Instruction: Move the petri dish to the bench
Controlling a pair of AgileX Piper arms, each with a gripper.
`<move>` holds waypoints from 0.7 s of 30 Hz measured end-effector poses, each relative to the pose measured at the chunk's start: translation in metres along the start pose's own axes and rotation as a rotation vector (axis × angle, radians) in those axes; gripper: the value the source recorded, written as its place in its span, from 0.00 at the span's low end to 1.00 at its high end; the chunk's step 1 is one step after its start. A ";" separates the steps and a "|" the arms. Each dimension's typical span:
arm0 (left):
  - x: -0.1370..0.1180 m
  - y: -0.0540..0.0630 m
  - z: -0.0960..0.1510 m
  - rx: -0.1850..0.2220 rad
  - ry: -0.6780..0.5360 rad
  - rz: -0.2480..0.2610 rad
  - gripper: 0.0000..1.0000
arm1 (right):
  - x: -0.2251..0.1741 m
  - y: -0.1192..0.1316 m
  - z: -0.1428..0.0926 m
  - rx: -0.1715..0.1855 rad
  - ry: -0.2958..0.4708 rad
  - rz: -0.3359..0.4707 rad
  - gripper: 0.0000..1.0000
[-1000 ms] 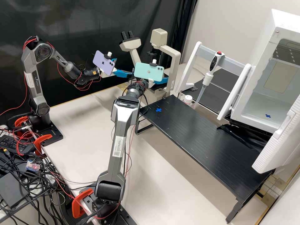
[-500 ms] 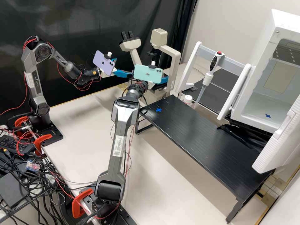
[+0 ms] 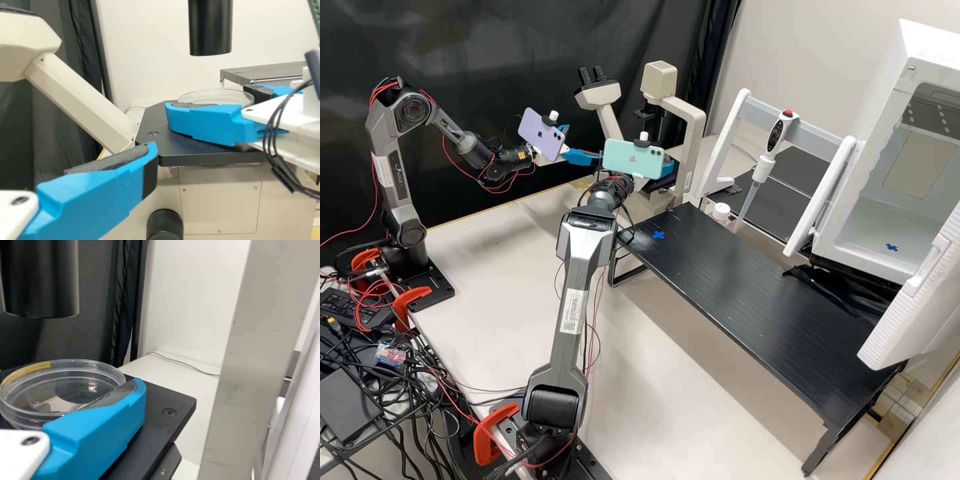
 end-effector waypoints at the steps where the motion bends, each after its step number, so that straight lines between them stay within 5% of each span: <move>1: 0.000 0.000 0.000 0.000 0.000 0.000 1.00 | 0.000 0.000 0.000 0.000 -0.001 0.000 0.00; 9: 0.000 0.000 0.000 0.000 0.000 0.000 1.00 | 0.000 0.000 0.001 0.013 -0.008 -0.002 0.00; 21: 0.000 0.000 0.000 0.000 0.000 0.000 1.00 | -0.001 -0.001 0.004 -0.018 -0.014 -0.002 0.00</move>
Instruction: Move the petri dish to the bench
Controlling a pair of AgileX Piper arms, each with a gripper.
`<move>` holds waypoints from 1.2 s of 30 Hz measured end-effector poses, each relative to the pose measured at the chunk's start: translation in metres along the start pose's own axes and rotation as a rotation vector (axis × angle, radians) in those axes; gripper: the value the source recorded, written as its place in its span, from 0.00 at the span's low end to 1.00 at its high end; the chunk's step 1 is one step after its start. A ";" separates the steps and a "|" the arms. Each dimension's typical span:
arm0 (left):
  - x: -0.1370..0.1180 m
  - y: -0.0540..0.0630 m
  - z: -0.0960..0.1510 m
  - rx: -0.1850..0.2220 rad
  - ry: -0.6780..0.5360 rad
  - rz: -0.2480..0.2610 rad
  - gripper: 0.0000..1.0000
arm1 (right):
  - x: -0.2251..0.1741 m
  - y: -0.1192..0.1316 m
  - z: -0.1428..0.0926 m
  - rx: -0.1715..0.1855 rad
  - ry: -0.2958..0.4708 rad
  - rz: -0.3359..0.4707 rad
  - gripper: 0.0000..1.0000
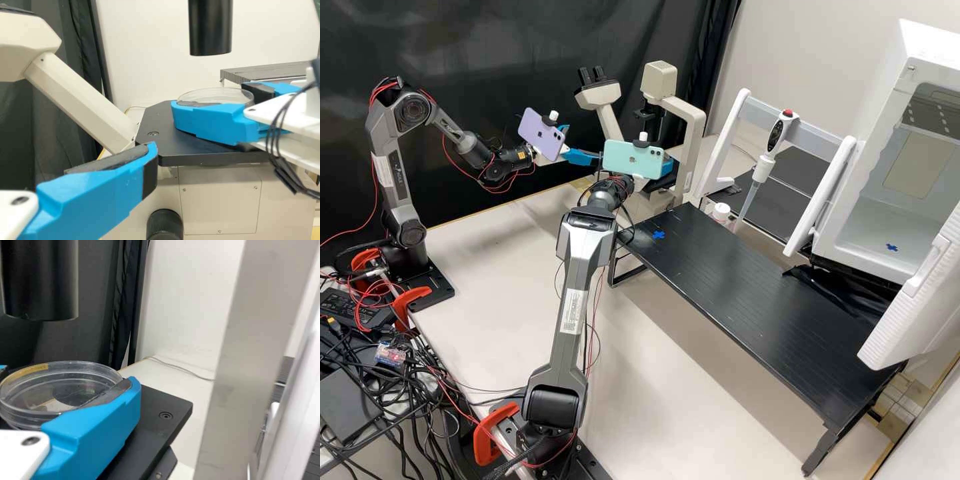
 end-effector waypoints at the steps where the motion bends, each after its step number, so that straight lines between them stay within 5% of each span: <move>1: 0.000 0.000 0.000 0.000 0.000 0.000 1.00 | -0.001 0.002 0.001 0.008 -0.002 0.003 0.00; 8: 0.000 0.000 0.000 0.000 0.000 0.000 1.00 | -0.027 0.019 0.020 -0.016 0.027 0.000 0.00; 11: 0.000 0.000 0.000 0.000 0.000 0.000 1.00 | -0.049 0.035 0.028 0.016 0.051 -0.002 0.00; 16: 0.000 0.000 0.000 0.000 0.000 0.000 1.00 | -0.089 0.053 0.038 0.011 0.104 -0.005 0.00; 27: 0.000 0.000 0.000 0.000 0.000 0.000 1.00 | -0.173 0.090 0.091 0.120 0.137 0.136 0.00; 36: 0.000 0.000 0.000 0.000 0.000 0.000 1.00 | -0.228 0.086 0.121 0.085 0.146 0.164 0.00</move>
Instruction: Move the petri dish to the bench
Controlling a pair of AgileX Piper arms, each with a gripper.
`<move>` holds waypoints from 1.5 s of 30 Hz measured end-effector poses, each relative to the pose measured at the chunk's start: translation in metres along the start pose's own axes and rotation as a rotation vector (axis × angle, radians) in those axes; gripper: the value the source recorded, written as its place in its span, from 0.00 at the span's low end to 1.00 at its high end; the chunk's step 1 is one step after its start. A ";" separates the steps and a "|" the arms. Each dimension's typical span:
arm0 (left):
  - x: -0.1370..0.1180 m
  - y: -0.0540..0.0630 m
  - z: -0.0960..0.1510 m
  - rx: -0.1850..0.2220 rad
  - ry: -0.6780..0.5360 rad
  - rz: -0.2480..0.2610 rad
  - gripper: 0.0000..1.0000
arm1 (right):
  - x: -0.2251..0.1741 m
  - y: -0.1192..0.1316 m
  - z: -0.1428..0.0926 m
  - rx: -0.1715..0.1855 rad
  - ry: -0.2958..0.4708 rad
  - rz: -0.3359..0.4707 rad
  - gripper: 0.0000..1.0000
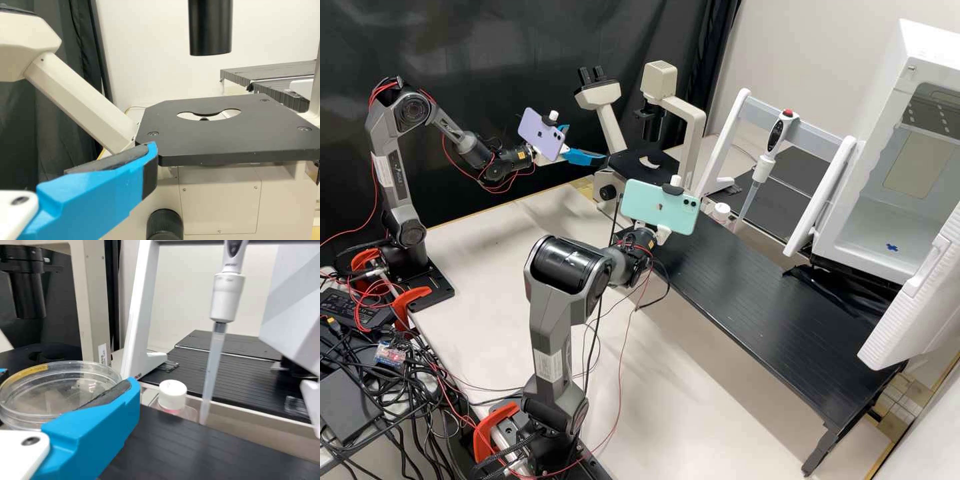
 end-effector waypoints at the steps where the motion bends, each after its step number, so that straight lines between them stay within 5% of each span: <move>1: 0.000 0.000 0.000 0.000 0.000 0.000 1.00 | -0.007 0.003 0.001 -0.007 0.006 0.012 0.00; 8: 0.000 0.000 0.000 0.000 0.000 0.000 1.00 | -0.038 0.009 0.005 -0.062 0.064 0.053 0.00; 25: 0.000 0.000 0.000 0.000 0.000 0.000 1.00 | -0.026 -0.039 0.027 -0.075 0.011 -0.112 0.00; 33: 0.000 0.000 0.000 0.000 0.000 0.000 1.00 | -0.021 -0.044 0.035 -0.053 -0.009 -0.092 0.00; 43: 0.000 0.000 0.000 0.000 0.000 0.000 1.00 | -0.015 -0.040 0.035 -0.087 -0.008 -0.065 0.00; 44: 0.000 0.000 0.000 0.000 0.000 0.000 1.00 | -0.014 -0.040 0.035 -0.084 -0.010 -0.064 1.00; 45: 0.000 0.000 0.000 0.000 0.000 0.000 1.00 | -0.014 -0.040 0.035 -0.081 -0.014 -0.062 1.00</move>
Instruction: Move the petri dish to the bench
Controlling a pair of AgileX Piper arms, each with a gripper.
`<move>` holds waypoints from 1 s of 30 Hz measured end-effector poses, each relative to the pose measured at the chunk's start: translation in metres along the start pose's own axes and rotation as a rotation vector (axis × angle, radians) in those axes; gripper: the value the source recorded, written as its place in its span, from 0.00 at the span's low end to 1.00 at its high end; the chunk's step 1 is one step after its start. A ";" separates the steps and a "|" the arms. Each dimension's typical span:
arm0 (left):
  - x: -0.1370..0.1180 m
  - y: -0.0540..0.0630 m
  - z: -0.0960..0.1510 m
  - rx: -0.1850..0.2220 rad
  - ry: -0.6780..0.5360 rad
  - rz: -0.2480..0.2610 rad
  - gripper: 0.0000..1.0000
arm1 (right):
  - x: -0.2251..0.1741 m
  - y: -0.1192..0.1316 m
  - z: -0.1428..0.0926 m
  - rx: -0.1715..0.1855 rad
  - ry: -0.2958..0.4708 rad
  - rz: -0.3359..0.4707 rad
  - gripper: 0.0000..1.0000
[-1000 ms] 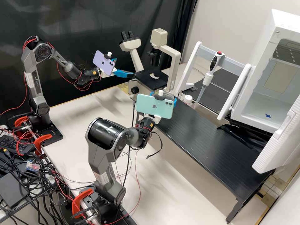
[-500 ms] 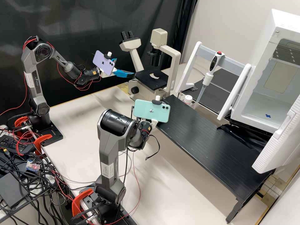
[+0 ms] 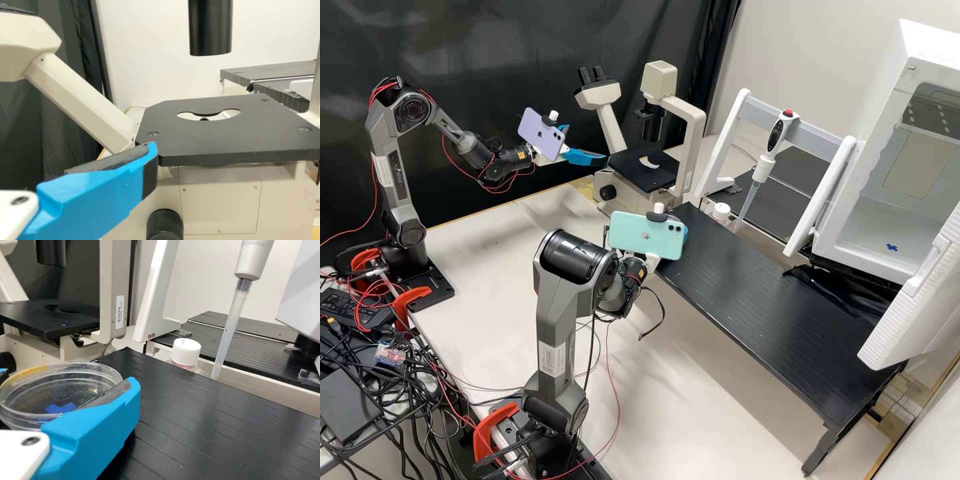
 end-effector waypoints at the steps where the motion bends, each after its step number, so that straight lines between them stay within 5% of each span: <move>1: 0.000 0.000 0.000 0.000 0.000 0.000 1.00 | 0.000 0.000 0.000 0.000 -0.001 -0.001 1.00; 21: 0.000 0.000 0.000 0.000 0.000 0.000 1.00 | -0.003 -0.002 0.003 0.007 0.003 0.029 1.00; 26: 0.000 0.000 0.000 0.000 0.000 0.000 1.00 | -0.030 0.011 -0.002 -0.041 0.087 0.080 1.00; 30: 0.000 0.000 0.000 0.000 0.000 0.000 1.00 | -0.061 0.035 -0.009 -0.046 0.173 0.176 1.00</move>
